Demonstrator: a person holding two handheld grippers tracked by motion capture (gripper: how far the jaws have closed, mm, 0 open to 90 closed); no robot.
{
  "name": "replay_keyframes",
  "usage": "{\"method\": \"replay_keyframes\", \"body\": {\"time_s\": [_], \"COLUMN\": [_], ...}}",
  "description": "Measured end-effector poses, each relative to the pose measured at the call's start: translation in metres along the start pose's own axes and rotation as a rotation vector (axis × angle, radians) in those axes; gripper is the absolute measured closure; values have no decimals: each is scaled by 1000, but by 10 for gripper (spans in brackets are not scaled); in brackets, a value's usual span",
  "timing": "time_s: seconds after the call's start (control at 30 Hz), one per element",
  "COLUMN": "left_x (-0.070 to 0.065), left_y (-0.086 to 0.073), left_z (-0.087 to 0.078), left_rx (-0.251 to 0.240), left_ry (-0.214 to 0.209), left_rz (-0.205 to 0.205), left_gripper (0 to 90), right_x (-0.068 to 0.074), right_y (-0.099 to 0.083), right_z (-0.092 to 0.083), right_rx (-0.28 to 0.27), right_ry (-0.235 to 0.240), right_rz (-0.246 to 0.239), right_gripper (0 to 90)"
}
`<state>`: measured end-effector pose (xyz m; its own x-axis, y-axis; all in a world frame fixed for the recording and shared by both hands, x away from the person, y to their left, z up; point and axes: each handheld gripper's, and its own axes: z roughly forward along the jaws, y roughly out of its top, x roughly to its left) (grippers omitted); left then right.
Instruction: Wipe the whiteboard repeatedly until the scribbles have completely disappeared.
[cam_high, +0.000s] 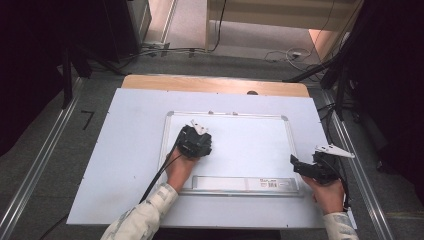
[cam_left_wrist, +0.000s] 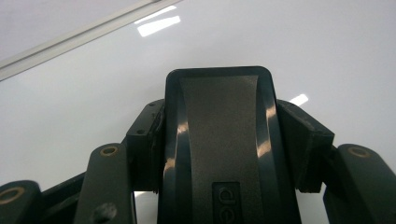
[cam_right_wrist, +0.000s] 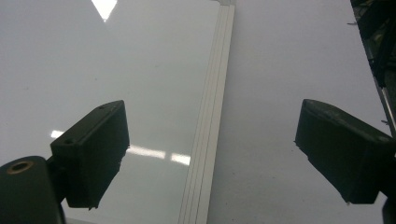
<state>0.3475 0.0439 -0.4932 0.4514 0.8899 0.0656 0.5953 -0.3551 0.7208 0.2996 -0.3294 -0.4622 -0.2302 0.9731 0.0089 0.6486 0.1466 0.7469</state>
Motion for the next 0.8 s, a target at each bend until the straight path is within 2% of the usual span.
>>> {"method": "replay_keyframes", "body": {"time_s": [0.17,0.2,0.37,0.47,0.6,0.8], "left_x": [-15,-15,-12,-3,17,54], "left_y": [9,12,23,28,32,32], "left_z": [8,10,21,27,33,35], "left_rx": [-7,-3,-2,1,4,14], "left_ry": [-20,-21,-18,4,42,129], "left_rz": [12,20,2,-18,-60,-151], "left_gripper": [411,411,410,410,409,409], "right_x": [-1,-1,-1,-1,-3,-5], "right_y": [0,0,0,-1,-2,-3], "right_z": [0,0,0,0,-1,-1], "right_rx": [-1,-1,2,6,4,7], "right_ry": [-1,0,4,2,4,-1], "right_rz": [2,2,0,2,4,9], "right_gripper": [84,85,84,84,85,85]}}
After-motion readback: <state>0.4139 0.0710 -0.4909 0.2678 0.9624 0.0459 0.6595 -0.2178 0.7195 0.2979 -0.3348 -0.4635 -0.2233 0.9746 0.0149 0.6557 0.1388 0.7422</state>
